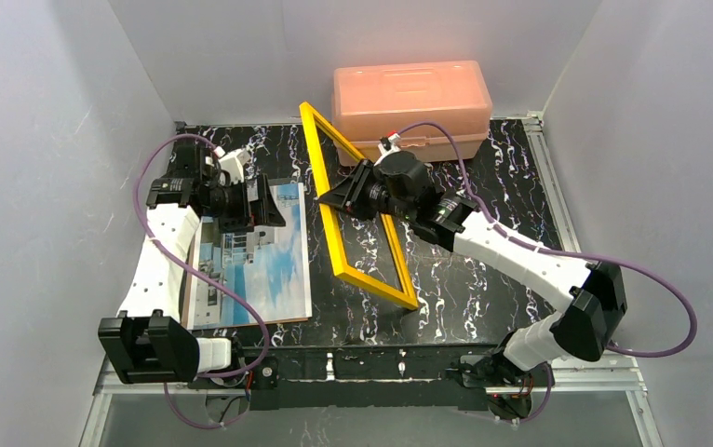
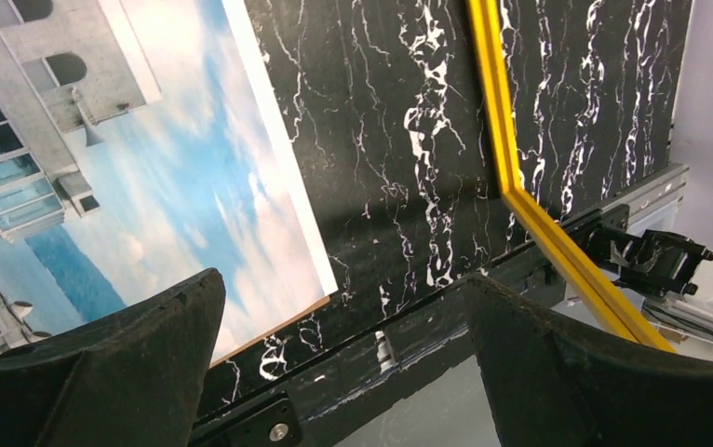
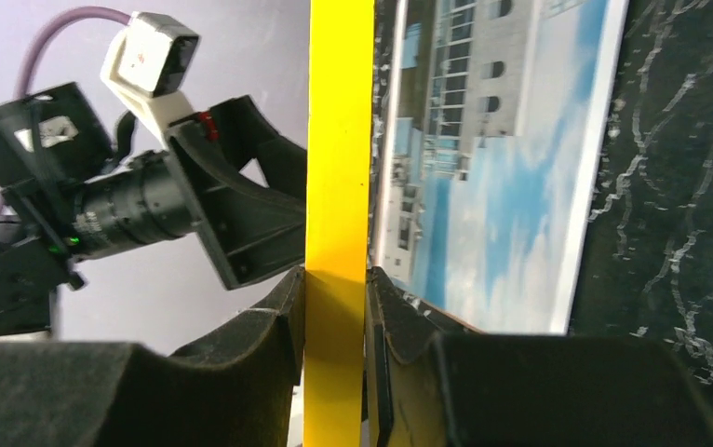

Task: Put the photo into the frame
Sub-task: Pick up the photo frame from the center of the board.

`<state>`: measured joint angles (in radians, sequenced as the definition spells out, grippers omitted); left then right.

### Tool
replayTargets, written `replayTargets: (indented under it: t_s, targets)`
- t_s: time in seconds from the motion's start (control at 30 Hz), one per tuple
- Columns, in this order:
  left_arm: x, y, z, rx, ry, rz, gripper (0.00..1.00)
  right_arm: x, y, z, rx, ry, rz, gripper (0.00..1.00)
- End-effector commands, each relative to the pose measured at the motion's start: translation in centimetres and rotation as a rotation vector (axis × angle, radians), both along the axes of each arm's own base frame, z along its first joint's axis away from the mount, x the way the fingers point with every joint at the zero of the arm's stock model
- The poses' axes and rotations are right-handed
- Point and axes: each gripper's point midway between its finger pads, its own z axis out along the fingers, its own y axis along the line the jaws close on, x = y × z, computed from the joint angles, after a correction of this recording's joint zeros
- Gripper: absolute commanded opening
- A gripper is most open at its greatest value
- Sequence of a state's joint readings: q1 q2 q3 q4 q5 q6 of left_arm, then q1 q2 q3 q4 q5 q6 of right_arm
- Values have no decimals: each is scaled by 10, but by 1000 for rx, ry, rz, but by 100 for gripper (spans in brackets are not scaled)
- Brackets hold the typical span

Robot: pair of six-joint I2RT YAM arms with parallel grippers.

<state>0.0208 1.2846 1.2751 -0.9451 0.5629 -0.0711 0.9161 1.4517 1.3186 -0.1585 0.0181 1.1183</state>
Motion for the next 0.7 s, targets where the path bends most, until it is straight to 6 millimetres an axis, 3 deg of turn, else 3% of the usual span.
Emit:
replayTargets:
  t_s: [0.0, 0.53, 0.67]
  targets:
    - [8, -19, 14, -54, -38, -24, 98, -14, 2, 101, 337, -85, 76, 1]
    - [12, -57, -43, -102, 88, -43, 98, -34, -6, 210, 642, -205, 169, 1]
    - [20, -70, -47, -151, 72, -30, 99, -37, -9, 233, 727, -217, 180, 1]
